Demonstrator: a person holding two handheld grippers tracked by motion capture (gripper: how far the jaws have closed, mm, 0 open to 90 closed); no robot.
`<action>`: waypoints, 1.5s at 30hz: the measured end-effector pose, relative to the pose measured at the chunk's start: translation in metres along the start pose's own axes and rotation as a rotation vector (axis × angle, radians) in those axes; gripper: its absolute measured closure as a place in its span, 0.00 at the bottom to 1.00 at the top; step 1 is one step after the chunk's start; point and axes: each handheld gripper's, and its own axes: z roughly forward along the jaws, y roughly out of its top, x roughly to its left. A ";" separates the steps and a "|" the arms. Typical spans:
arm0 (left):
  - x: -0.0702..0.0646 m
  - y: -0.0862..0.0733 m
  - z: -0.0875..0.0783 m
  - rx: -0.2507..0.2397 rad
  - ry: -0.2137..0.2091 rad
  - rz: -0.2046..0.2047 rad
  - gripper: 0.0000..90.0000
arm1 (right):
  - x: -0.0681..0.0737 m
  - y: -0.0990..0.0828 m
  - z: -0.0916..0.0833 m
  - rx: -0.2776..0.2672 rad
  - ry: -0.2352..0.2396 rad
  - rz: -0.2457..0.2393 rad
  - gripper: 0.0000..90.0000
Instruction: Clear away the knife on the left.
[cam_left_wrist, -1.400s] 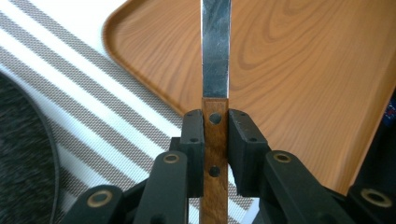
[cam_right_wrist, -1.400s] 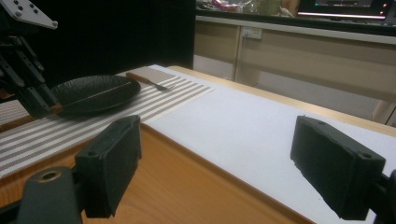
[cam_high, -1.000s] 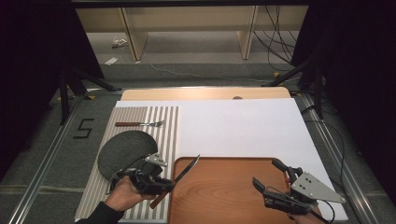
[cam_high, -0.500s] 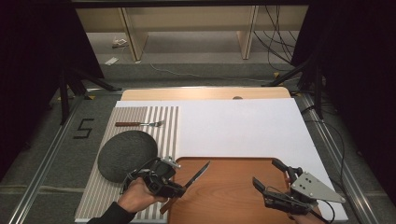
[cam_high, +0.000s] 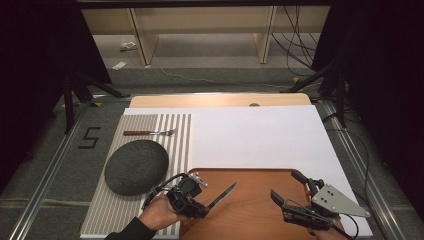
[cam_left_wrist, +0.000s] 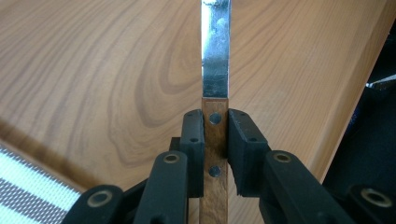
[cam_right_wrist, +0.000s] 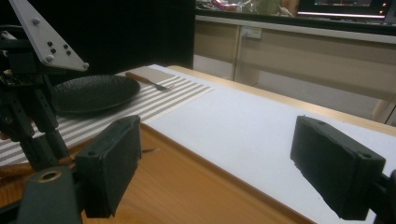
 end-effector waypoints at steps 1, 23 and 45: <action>0.000 0.000 0.001 0.004 0.000 0.006 0.86 | 0.000 0.000 0.000 0.000 0.000 0.000 0.19; -0.008 0.005 0.027 0.089 -0.023 0.022 0.86 | 0.000 0.000 0.000 -0.002 -0.002 0.000 0.19; -0.017 0.007 0.035 0.103 -0.033 0.069 0.68 | 0.000 0.000 0.000 -0.003 -0.001 0.000 0.19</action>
